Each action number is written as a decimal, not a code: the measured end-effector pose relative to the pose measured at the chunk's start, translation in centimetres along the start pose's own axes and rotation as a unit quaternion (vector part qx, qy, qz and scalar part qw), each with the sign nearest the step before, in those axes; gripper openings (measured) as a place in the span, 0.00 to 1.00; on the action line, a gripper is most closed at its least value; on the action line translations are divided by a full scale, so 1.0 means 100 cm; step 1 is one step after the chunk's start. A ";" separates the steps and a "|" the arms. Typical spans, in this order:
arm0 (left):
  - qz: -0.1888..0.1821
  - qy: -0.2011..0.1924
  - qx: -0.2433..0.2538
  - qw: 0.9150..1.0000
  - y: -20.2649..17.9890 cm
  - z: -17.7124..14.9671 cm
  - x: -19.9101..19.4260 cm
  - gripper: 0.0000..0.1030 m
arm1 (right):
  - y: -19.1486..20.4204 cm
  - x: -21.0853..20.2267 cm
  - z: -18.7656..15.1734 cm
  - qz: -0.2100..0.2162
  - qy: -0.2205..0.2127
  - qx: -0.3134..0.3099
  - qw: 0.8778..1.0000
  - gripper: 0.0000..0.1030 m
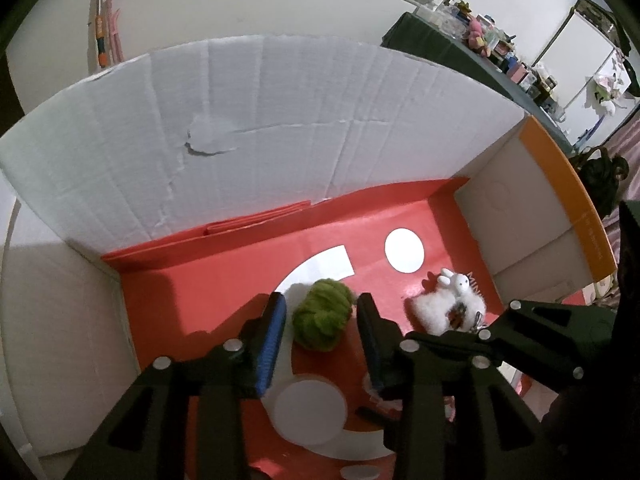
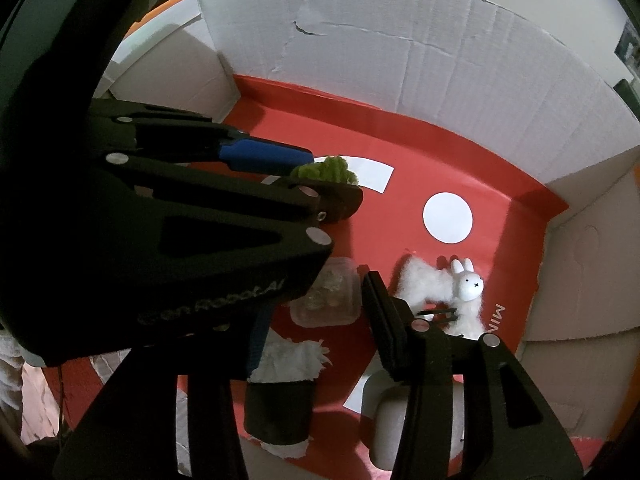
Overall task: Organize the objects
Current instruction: 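Lower the green ball and plastic box and open both tools inside the box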
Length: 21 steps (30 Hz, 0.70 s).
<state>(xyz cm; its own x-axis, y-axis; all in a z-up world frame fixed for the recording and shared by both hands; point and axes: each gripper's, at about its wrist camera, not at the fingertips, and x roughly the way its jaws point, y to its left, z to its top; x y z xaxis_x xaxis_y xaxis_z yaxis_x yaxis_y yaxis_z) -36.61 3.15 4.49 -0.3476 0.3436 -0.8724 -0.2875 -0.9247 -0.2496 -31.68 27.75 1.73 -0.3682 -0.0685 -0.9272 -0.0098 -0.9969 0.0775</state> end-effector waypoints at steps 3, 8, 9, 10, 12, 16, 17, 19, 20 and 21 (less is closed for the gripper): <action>0.001 -0.001 -0.001 1.000 0.000 0.000 -0.002 0.42 | -0.001 0.000 0.003 -0.001 -0.006 0.001 1.000 0.43; -0.006 -0.001 -0.007 1.000 0.000 0.001 -0.005 0.42 | -0.003 -0.005 0.007 0.001 -0.010 0.008 1.000 0.43; -0.008 -0.002 -0.007 1.000 0.000 0.001 -0.006 0.42 | -0.002 -0.006 0.007 0.001 -0.011 0.008 1.000 0.43; -0.008 -0.003 -0.007 1.000 -0.002 0.001 -0.008 0.42 | -0.001 -0.008 0.008 0.000 -0.013 0.006 1.000 0.43; -0.010 -0.006 -0.005 1.000 -0.004 0.000 -0.013 0.42 | 0.001 -0.013 0.008 -0.005 -0.015 0.002 1.000 0.46; -0.012 -0.014 -0.009 1.000 -0.010 -0.003 -0.025 0.42 | 0.006 -0.024 0.005 -0.009 -0.024 0.002 1.000 0.46; -0.013 -0.017 -0.010 1.000 -0.012 -0.004 -0.029 0.42 | 0.001 -0.022 0.012 -0.009 -0.026 0.003 1.000 0.46; -0.014 -0.023 -0.010 1.000 -0.016 -0.006 -0.037 0.47 | 0.003 -0.030 0.009 -0.010 -0.032 0.005 0.999 0.47; -0.014 -0.030 -0.012 0.999 -0.017 -0.009 -0.044 0.50 | 0.005 -0.036 0.006 -0.012 -0.038 0.007 0.999 0.50; -0.013 -0.038 -0.013 0.999 -0.019 -0.012 -0.051 0.53 | 0.006 -0.041 0.004 -0.012 -0.043 0.009 0.999 0.55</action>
<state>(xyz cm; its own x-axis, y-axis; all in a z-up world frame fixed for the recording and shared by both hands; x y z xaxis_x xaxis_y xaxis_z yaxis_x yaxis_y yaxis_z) -33.28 2.93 8.89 -0.4071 0.3773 -0.8318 -0.2732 -0.9193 -0.2833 -30.55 27.48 5.68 -0.4455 -0.0411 -0.8943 -0.0349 -0.9974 0.0633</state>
